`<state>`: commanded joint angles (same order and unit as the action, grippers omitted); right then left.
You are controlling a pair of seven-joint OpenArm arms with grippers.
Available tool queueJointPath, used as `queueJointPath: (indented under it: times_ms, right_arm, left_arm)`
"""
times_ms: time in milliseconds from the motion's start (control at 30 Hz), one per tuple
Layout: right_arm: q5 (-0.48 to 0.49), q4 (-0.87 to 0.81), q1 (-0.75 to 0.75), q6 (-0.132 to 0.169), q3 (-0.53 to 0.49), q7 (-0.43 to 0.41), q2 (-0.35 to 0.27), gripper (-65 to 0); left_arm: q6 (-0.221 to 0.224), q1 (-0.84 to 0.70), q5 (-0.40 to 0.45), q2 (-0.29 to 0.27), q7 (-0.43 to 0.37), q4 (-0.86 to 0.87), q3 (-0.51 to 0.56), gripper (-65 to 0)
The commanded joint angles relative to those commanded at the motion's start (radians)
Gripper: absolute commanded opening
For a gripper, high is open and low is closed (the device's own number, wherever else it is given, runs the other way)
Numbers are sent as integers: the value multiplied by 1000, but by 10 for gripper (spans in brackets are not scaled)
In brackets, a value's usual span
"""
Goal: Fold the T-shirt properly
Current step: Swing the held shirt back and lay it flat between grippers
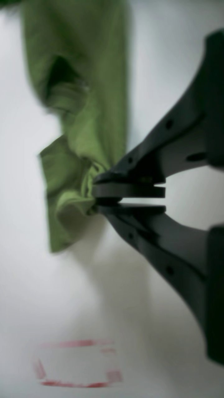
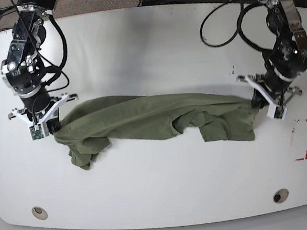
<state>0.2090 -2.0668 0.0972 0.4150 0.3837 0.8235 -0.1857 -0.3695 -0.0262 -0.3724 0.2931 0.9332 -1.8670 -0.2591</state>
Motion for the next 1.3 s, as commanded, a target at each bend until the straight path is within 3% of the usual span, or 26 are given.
queueJointPath:
  times_ms: [300,367,700,767,833,1167,1233,1267,1300]
  right_arm:
    - [-8,3,33,4,0,3,5,-650]
    - [-21,-10,-61,1,-13,14,-27,-650]
    - [-31,-8,-176,0,-33,26,-82,-650]
    - [-38,-13,-153,-3,-43,23,-80,-650]
    - [-42,-57,22,-3,-55,6,-58,-650]
    - [-39,-71,96,-6,-61,5,-56,-650]
    - [-34,-70,87,-5,-57,3,-54,-650]
    - [-38,42,-57,-9,-68,41,-36,-621]
    - [-41,44,-53,-9,-68,41,-30,-621]
  left_arm:
    - [34,-30,8,9,-22,-7,-74,-643]
    - [87,41,25,27,-36,-35,-140,-645]
    - [94,134,27,58,-28,-74,-150,-650]
    - [92,112,23,54,-30,-91,-151,-650]
    - [84,-65,-7,49,-38,-127,-205,-650]
    - [78,-133,-20,51,-39,-119,-225,-650]
    - [77,-129,-14,57,-39,-115,-230,-650]
    - [85,45,14,28,2,-67,-145,-628]
    - [85,42,14,28,2,-67,-145,-628]
